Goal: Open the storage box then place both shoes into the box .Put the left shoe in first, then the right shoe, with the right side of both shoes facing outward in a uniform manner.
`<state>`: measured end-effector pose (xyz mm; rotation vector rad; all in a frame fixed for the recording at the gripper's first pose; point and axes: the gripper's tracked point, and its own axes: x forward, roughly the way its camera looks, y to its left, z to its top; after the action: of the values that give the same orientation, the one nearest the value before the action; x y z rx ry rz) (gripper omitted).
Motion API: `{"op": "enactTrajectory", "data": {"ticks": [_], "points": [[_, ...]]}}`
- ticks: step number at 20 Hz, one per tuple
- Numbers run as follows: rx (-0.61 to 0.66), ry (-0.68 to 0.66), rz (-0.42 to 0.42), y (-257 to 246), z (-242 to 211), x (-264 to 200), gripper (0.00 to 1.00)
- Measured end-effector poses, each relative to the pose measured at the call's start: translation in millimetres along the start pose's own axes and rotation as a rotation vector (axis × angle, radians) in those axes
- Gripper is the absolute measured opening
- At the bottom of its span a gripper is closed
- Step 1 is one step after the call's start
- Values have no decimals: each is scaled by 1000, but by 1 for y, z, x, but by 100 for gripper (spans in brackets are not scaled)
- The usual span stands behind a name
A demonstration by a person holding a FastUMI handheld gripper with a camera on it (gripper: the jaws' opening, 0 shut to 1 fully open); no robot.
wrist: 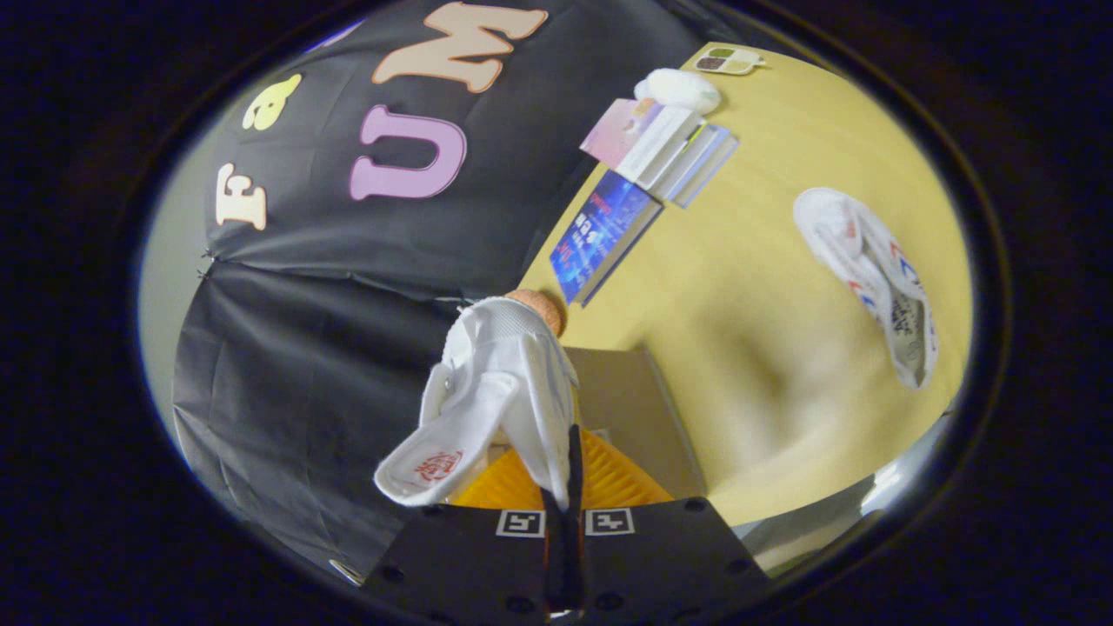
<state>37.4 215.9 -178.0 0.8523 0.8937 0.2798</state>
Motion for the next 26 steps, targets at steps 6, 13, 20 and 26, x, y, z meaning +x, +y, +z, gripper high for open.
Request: {"op": "enactTrajectory", "data": {"ticks": [6, 13, 20, 26], "points": [[-78, 70, -102, 35, -53, 85, 3], [-159, 69, -261, 17, -92, 141, 3], [-232, 5, -324, 9, -94, 157, 4], [-272, 70, -343, -2, -121, 160, 9]]}}
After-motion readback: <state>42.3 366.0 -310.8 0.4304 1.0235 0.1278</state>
